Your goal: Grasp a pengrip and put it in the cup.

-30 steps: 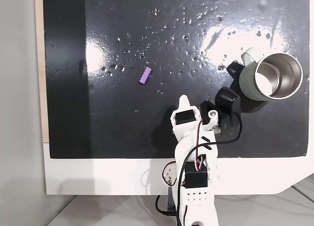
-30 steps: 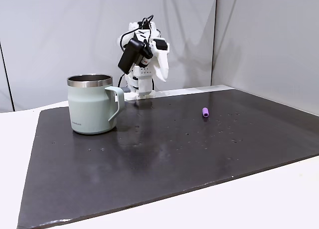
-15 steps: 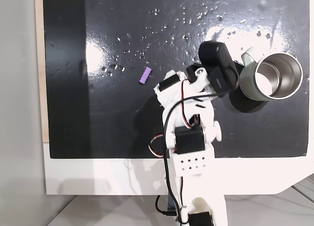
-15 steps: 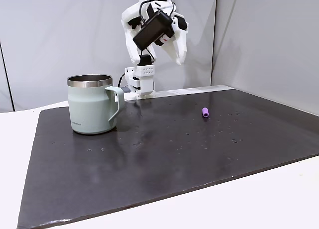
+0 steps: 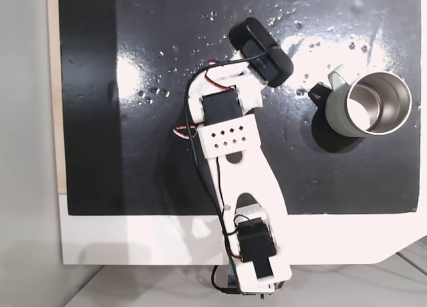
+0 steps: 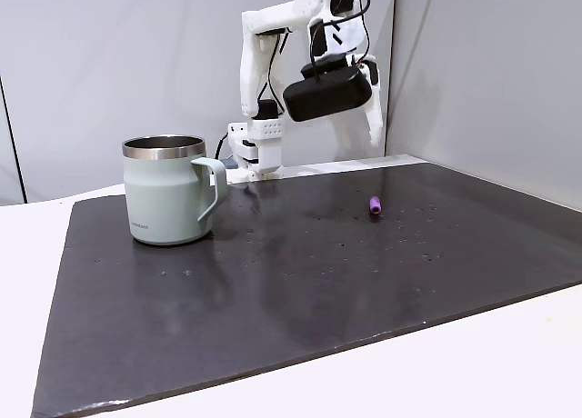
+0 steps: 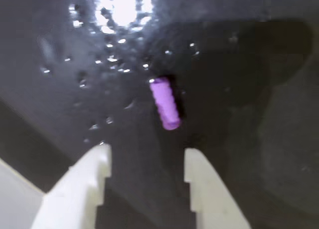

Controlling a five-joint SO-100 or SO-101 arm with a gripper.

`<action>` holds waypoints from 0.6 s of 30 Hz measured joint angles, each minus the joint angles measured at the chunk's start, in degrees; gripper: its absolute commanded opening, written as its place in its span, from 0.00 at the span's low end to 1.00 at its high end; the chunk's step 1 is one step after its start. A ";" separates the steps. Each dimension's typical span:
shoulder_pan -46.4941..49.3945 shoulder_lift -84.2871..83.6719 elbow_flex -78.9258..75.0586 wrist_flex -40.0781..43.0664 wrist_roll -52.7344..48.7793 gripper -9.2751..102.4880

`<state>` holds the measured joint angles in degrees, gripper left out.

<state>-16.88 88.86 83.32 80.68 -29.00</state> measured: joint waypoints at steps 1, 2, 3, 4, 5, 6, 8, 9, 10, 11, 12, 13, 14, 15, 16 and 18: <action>0.00 -1.41 0.00 -0.53 -0.26 0.27; 0.00 -2.81 0.00 -1.05 -0.53 0.27; 0.00 -4.22 0.00 -1.67 -0.62 0.27; 0.00 -5.45 0.00 -2.37 -0.79 0.27; 0.00 -6.59 0.00 -3.08 -0.97 0.27; 0.00 -7.56 0.00 -3.87 -1.14 0.27; -0.44 -9.23 0.00 -5.54 -1.58 0.27; -0.88 -10.02 0.00 -6.33 -1.85 0.27; -1.32 -10.99 0.00 -7.03 -1.93 0.27; -1.76 -11.87 0.00 -7.82 -2.11 0.27; -2.02 -12.39 0.44 -8.61 -2.46 0.27; -2.29 -12.92 0.88 -9.32 -2.11 0.27; -2.46 -13.36 1.41 -10.11 -2.11 0.27; -2.64 -13.80 2.02 -10.81 -2.20 0.27; -2.90 -14.06 2.81 -11.43 -2.11 0.27; -3.69 -14.15 4.83 -12.92 -2.11 0.28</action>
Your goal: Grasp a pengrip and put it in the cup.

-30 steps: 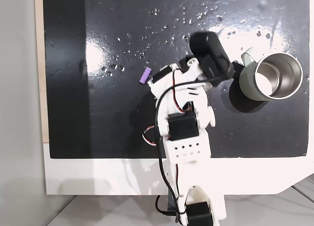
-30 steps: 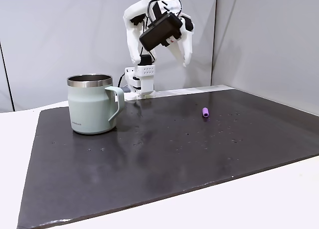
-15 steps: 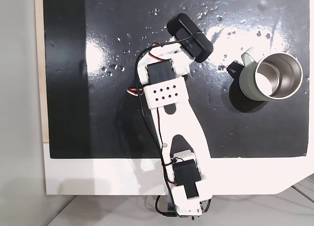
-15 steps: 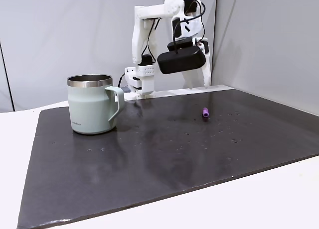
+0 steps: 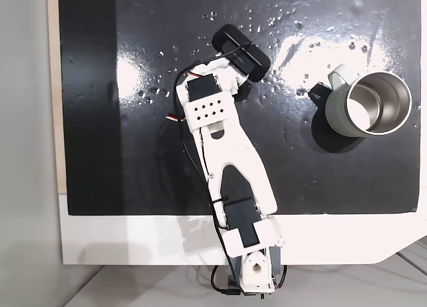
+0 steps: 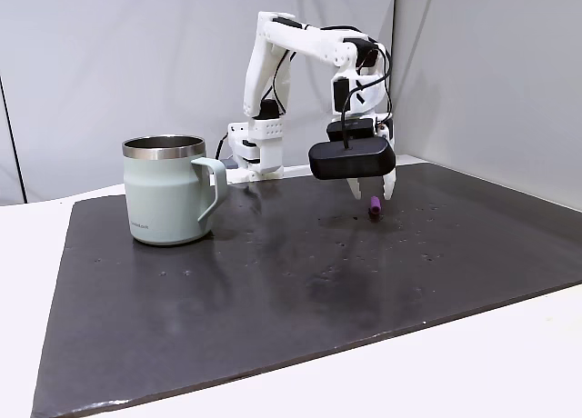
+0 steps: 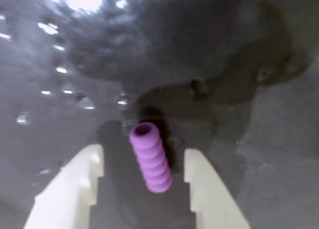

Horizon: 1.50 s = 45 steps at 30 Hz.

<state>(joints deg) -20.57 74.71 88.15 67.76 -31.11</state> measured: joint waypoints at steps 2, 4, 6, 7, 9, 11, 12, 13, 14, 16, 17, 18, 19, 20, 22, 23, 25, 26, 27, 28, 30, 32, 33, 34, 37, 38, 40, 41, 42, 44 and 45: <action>-0.70 -0.09 1.93 -1.32 0.00 0.28; -1.32 -0.44 3.78 -2.64 0.00 0.28; -1.85 -1.32 5.10 -3.78 0.00 0.28; -2.02 -1.41 5.45 -4.48 0.00 0.28; -2.11 -1.58 6.24 -5.45 -0.35 0.28; -2.02 -1.67 6.50 -5.80 0.00 0.27; -2.02 -1.67 6.50 -6.06 -0.26 0.27; -2.11 -1.67 6.50 -6.06 -0.44 0.26; -2.29 -1.67 6.50 -6.06 -0.62 0.26; -2.55 -1.85 6.50 -6.06 -1.23 0.24; -2.55 -1.85 6.50 -6.06 -1.67 0.22; -2.55 -1.85 6.50 -6.06 -1.76 0.21; -2.55 -1.85 6.50 -6.06 -1.67 0.19; -2.55 -1.85 6.50 -6.06 -1.76 0.17; -2.72 -1.85 6.50 -6.06 -2.20 0.13; -2.72 -1.85 6.50 -6.06 -2.46 0.12; -2.72 -1.85 6.50 -6.06 -2.20 0.09; -2.72 -1.85 6.50 -6.06 -2.29 0.08; -2.81 -1.85 6.50 -6.06 -2.37 0.08; -2.81 -1.85 6.50 -6.06 -2.46 0.08; -2.81 -1.85 6.50 -6.06 -2.37 0.08; -2.81 -1.85 6.33 -5.98 -2.37 0.08; -2.81 -1.85 5.89 -5.45 -2.11 0.08; -2.81 -1.93 5.19 -4.75 -1.93 0.08; -3.25 -2.11 2.72 0.70 -0.62 0.08; -3.08 -2.11 1.58 2.37 -0.97 0.08; -2.11 -1.32 -0.79 6.15 -0.62 0.08; -1.32 -0.44 -1.76 7.73 -0.26 0.08; -0.35 0.62 -2.72 9.23 -0.44 0.08; 1.67 3.43 -4.31 12.48 -0.44 0.08; 2.99 5.01 -4.83 13.89 -0.44 0.08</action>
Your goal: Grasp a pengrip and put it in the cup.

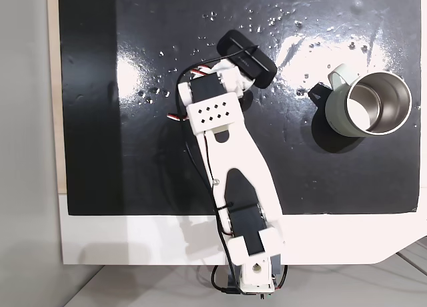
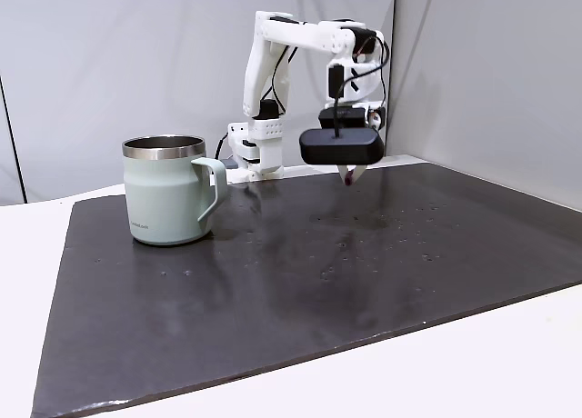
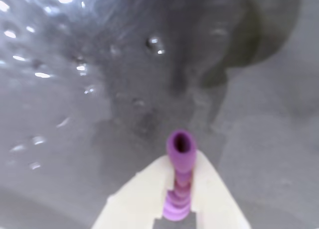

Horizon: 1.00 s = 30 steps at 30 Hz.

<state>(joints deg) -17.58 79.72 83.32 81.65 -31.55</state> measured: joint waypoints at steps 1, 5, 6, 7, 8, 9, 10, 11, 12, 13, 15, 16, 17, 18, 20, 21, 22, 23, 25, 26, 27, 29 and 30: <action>1.32 1.49 -0.35 1.49 -0.09 0.08; 7.29 7.47 -1.14 6.68 -1.76 0.08; 8.96 8.79 -1.49 8.00 -2.20 0.08; 10.72 10.02 -2.11 9.32 -2.90 0.08; 12.57 11.16 -2.99 10.72 -3.60 0.08; 14.59 12.04 -4.13 12.04 -4.39 0.08; 16.52 13.01 -5.27 13.36 -5.27 0.08; 18.81 13.97 -6.33 14.50 -6.33 0.08; 21.01 14.85 -7.47 15.29 -7.38 0.08; 23.29 15.73 -8.53 15.91 -8.53 0.08; 28.21 16.61 -11.07 16.52 -10.81 0.08; 30.67 16.79 -12.57 16.61 -11.87 0.08; 32.96 16.79 -14.33 16.61 -13.01 0.08; 35.24 16.79 -16.26 16.61 -13.97 0.08; 39.20 16.08 -20.48 16.61 -15.73 0.08; 40.96 15.29 -22.76 16.70 -16.52 0.08; 42.54 14.41 -25.14 16.70 -17.23 0.08; 44.03 13.27 -27.16 16.70 -17.84 0.08; 46.76 11.16 -30.41 16.70 -19.07 0.08; 47.99 10.11 -31.73 16.44 -19.60 0.08; 49.13 9.23 -32.70 15.73 -20.13 0.08; 51.06 7.73 -33.49 13.45 -21.09 0.08; 51.94 6.86 -33.57 12.48 -21.36 0.08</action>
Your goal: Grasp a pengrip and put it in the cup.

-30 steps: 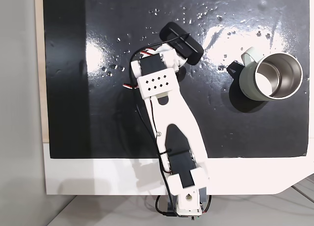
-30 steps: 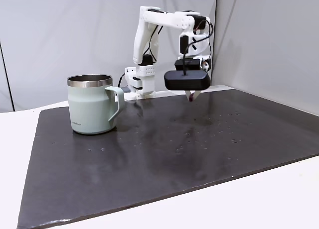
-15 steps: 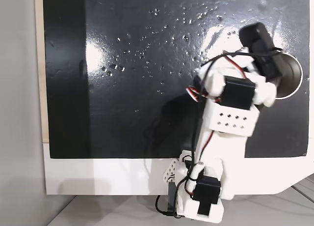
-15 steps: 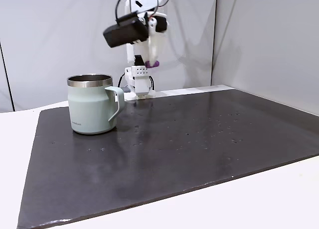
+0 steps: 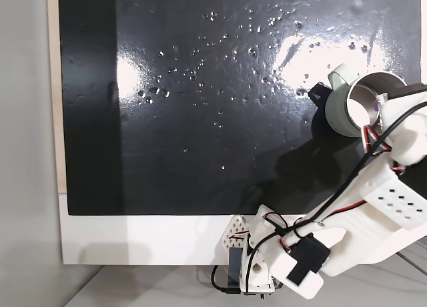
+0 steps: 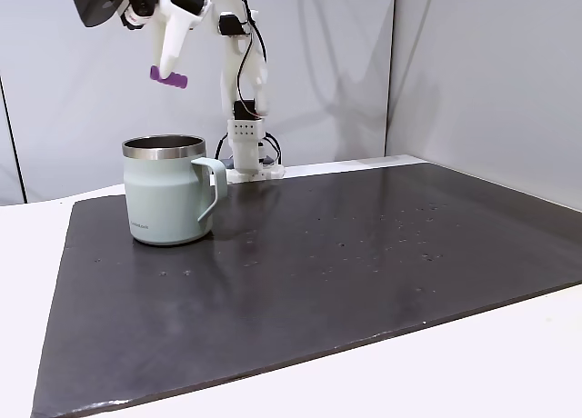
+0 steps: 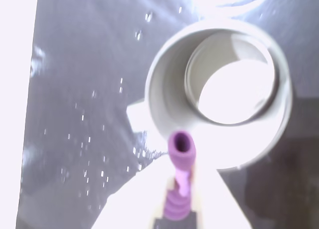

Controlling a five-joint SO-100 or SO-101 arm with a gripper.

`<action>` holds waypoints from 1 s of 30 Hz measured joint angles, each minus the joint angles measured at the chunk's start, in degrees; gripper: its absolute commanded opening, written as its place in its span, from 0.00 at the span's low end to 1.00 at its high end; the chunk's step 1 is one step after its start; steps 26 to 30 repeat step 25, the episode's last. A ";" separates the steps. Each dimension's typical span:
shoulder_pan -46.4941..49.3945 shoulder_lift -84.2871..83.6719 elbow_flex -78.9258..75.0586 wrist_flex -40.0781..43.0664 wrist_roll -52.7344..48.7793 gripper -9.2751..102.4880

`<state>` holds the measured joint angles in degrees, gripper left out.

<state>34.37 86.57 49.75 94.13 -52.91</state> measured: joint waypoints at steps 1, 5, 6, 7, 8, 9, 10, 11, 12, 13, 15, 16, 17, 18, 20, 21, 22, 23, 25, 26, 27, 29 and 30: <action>0.70 -0.97 0.00 -0.88 -0.18 0.08; 1.58 -4.75 0.00 -3.43 -0.53 0.08; 1.49 -5.27 0.00 -3.87 -0.53 0.08; 1.23 -5.71 0.00 -4.13 -0.53 0.08; 1.05 -5.89 0.00 -4.13 -0.53 0.08; 1.05 -5.89 0.00 -4.13 -0.53 0.09; 1.05 -5.89 0.00 -4.13 -0.53 0.12; 1.14 -5.89 0.00 -4.13 -0.53 0.17; 1.32 -5.89 0.00 -4.13 -0.53 0.24; 1.32 -5.98 0.00 -4.13 -0.53 0.30; 1.41 -5.98 0.00 -3.87 -0.53 0.33; 1.23 -5.98 0.00 -3.52 -0.53 0.33; 1.14 -5.98 0.00 -2.99 -0.53 0.33; 1.05 -5.98 0.00 -2.64 -0.53 0.33; 1.05 -5.98 0.00 -2.02 -0.53 0.33; 1.05 -5.98 0.00 -1.85 -0.53 0.33; 1.14 -5.98 0.00 -1.76 -0.53 0.33; 1.23 -5.98 0.00 -1.76 -0.53 0.33; 1.23 -5.98 0.00 -1.76 -0.53 0.33; 1.23 -5.98 0.00 -1.76 -0.53 0.33; 1.23 -5.98 0.00 -1.76 -0.53 0.33; 1.23 -5.98 0.00 -1.76 -0.53 0.33; 1.23 -5.98 0.00 -1.76 -0.53 0.33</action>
